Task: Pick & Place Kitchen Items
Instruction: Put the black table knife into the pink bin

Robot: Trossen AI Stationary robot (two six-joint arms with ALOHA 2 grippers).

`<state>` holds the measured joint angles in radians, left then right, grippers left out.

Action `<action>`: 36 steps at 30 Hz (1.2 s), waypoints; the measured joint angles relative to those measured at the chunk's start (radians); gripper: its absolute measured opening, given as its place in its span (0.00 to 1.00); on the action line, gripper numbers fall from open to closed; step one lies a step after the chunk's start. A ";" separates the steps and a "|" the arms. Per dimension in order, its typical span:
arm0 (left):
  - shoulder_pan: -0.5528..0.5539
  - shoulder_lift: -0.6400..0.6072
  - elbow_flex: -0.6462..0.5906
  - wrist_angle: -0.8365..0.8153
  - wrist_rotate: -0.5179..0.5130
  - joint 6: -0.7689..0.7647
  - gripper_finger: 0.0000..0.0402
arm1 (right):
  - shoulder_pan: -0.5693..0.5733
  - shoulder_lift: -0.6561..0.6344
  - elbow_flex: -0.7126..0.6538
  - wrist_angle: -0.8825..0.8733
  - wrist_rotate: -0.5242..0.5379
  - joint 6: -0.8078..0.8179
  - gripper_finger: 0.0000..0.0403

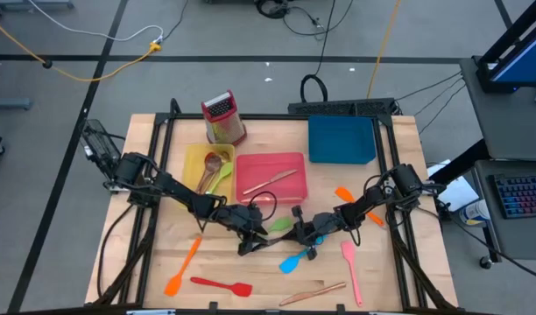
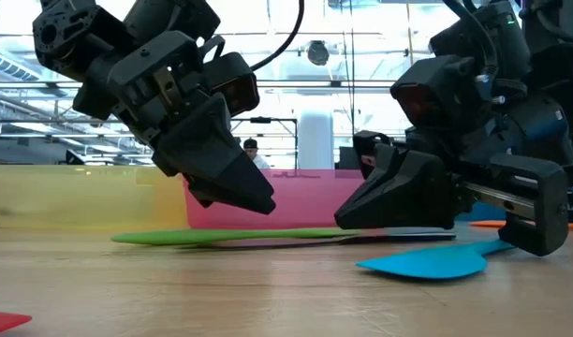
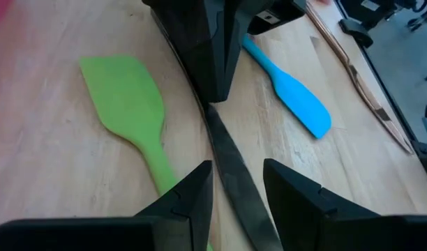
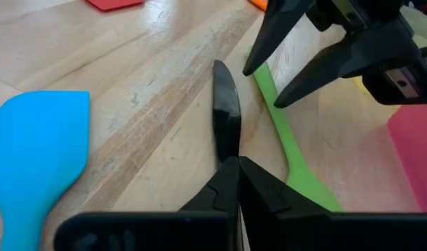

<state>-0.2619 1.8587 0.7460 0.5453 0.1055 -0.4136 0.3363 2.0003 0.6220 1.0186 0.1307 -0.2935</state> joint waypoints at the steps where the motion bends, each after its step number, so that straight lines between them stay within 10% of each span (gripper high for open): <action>1: 0.000 0.000 0.000 0.000 0.000 -0.008 0.33 | 0.000 0.000 0.000 -0.003 0.000 0.002 0.00; 9: 0.000 0.000 0.000 -0.001 -0.001 -0.039 0.33 | -0.004 0.000 0.000 -0.006 -0.009 0.064 0.02; 23: 0.000 0.000 0.000 0.005 -0.005 -0.044 0.33 | -0.056 -0.029 -0.001 -0.013 -0.237 0.155 0.35; 36: 0.000 0.000 0.000 0.007 -0.010 -0.041 0.33 | -0.074 -0.112 0.000 -0.229 -0.267 0.204 0.30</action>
<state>-0.2623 1.8587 0.7460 0.5527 0.0951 -0.4549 0.2619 1.8885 0.6224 0.7899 -0.1360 -0.0895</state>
